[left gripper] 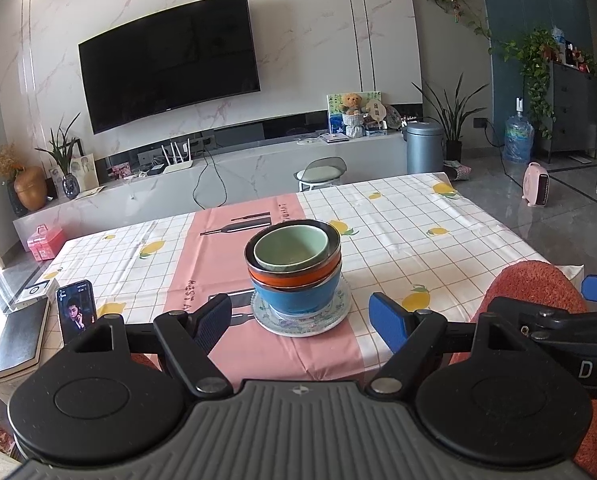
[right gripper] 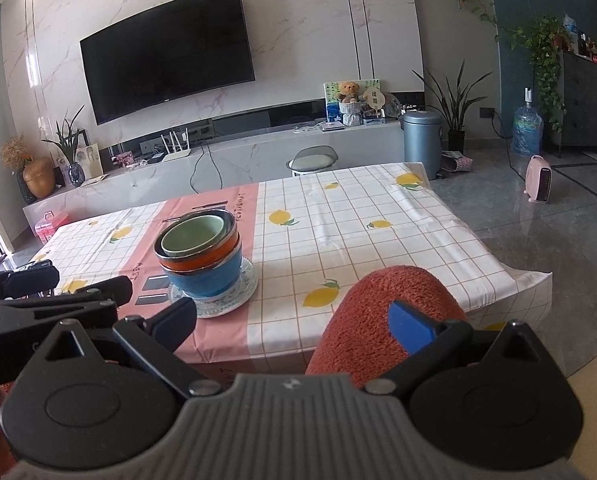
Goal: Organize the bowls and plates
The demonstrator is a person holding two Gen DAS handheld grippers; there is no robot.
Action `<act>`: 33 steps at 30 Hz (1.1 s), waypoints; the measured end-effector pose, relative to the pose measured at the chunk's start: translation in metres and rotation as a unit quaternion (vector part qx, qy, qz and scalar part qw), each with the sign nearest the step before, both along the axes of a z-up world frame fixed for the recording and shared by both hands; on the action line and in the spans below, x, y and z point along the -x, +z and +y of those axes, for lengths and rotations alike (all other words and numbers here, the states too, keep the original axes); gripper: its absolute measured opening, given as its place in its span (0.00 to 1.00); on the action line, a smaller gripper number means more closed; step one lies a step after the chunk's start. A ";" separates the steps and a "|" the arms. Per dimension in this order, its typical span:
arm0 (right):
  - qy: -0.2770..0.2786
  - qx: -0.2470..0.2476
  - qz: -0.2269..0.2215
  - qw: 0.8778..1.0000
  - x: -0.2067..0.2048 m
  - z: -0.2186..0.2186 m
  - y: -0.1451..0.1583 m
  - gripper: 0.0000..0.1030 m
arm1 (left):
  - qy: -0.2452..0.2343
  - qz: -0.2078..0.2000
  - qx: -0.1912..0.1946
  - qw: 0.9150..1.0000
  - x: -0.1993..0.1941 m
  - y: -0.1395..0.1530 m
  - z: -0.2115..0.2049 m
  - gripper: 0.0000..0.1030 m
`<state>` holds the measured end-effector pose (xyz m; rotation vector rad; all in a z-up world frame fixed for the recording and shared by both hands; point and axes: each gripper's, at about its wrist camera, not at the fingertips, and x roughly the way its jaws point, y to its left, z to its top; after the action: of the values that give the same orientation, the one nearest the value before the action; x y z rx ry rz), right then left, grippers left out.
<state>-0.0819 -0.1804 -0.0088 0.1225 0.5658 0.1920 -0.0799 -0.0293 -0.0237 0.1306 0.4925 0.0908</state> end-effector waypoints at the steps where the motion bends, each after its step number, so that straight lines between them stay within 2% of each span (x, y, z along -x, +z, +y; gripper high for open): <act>1: 0.000 0.000 0.000 1.000 0.000 0.000 0.000 0.97 | 0.000 0.000 0.000 1.000 0.000 0.000 0.000 0.89; 33: -0.003 -0.010 -0.004 1.000 0.005 -0.004 0.000 0.97 | -0.005 0.000 -0.006 1.000 0.002 0.004 -0.003 0.89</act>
<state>-0.0873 -0.1841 -0.0086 0.1417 0.5563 0.1926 -0.0817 -0.0324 -0.0199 0.1447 0.4912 0.0839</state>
